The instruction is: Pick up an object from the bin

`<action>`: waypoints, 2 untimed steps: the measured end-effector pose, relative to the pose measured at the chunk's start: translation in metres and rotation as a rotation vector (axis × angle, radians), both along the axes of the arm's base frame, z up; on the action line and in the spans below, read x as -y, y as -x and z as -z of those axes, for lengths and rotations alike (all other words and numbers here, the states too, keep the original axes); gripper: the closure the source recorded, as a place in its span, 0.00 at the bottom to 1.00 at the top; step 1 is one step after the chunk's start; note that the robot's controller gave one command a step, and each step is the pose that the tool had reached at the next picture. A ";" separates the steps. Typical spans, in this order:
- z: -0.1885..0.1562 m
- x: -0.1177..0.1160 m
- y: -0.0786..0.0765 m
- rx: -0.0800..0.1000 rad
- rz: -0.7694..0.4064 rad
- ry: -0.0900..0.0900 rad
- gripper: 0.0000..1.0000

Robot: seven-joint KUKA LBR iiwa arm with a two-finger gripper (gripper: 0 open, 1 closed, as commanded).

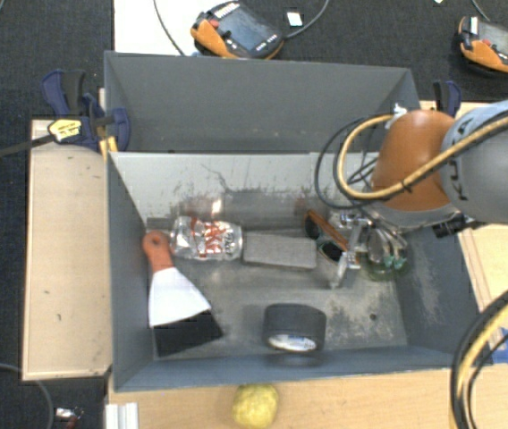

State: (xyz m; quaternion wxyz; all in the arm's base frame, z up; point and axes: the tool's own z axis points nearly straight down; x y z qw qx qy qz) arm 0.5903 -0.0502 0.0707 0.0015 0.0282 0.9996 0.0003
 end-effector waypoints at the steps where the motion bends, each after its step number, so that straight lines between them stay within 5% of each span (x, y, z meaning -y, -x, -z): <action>1: -0.059 -0.026 0.004 0.013 0.005 0.004 0.00; 2: -0.030 0.002 0.010 -0.003 0.213 0.002 0.00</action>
Offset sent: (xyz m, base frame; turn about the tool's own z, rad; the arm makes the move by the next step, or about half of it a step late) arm -0.0104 -0.0017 0.0293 0.2142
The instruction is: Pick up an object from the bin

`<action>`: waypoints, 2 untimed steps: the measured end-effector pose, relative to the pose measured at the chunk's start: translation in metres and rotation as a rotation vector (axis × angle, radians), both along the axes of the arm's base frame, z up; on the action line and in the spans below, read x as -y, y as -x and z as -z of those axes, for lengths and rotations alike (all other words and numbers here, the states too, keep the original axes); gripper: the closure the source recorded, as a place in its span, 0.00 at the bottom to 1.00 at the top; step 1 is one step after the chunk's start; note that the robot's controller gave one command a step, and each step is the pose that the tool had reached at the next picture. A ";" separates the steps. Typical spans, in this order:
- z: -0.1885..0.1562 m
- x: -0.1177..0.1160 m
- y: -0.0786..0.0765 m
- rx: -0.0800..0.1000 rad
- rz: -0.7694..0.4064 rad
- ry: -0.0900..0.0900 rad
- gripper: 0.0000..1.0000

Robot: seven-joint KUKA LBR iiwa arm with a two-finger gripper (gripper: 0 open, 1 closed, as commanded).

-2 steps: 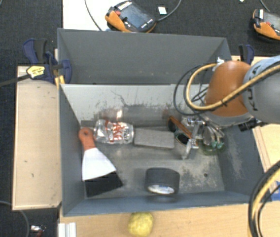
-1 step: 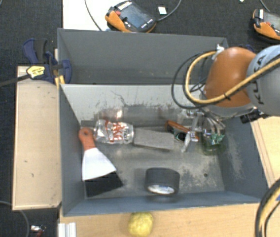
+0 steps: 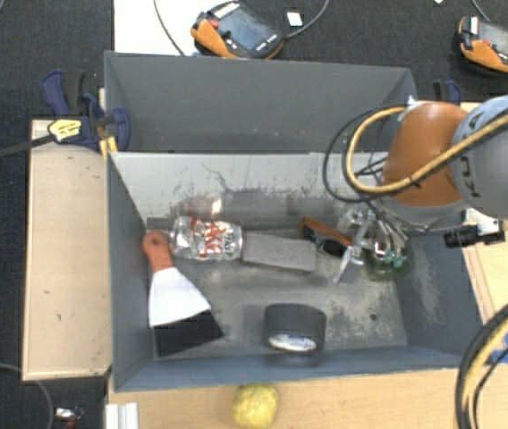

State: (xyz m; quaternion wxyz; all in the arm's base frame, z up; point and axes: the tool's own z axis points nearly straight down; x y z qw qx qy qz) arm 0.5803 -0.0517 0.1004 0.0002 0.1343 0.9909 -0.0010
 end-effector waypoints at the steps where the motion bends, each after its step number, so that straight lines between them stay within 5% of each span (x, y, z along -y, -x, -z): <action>1: 0.029 -0.103 -0.002 0.016 0.032 0.000 0.00; 2: 0.028 -0.038 0.000 0.012 0.211 0.003 1.00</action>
Offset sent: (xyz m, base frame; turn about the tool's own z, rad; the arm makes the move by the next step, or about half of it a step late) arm -0.0020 0.0390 -0.0304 0.2156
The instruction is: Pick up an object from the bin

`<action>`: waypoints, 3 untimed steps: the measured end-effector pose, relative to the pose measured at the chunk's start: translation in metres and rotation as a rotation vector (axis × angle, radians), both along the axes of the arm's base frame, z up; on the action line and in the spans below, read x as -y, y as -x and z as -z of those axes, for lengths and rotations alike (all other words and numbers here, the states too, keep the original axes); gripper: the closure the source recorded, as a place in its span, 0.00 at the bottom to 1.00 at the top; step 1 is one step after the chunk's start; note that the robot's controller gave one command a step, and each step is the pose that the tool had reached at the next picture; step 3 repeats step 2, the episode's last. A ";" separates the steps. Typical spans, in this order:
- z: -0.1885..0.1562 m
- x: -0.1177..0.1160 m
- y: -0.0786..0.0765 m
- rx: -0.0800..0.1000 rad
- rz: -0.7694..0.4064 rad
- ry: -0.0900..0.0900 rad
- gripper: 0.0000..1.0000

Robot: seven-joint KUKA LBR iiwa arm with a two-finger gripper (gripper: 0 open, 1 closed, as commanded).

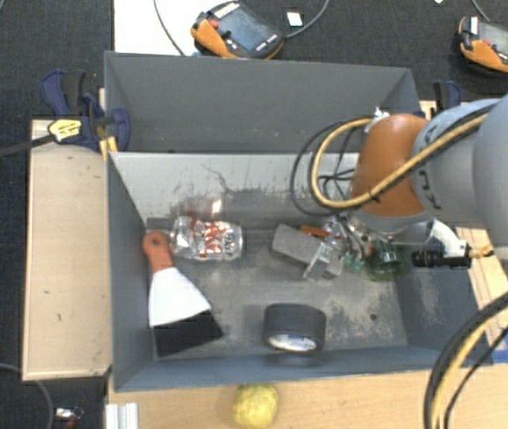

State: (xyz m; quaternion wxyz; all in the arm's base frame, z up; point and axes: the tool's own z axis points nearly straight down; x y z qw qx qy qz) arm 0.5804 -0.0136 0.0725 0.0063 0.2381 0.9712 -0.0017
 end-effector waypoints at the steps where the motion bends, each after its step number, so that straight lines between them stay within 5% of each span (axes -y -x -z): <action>1: 0.000 0.000 0.000 0.000 -0.001 0.000 1.00; 2: -0.036 0.000 0.003 -0.009 -0.004 -0.001 1.00; 3: -0.036 0.000 0.003 -0.009 -0.004 -0.001 1.00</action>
Offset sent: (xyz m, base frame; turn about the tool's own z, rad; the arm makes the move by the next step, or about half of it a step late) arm 0.0001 0.0000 0.0910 -0.0006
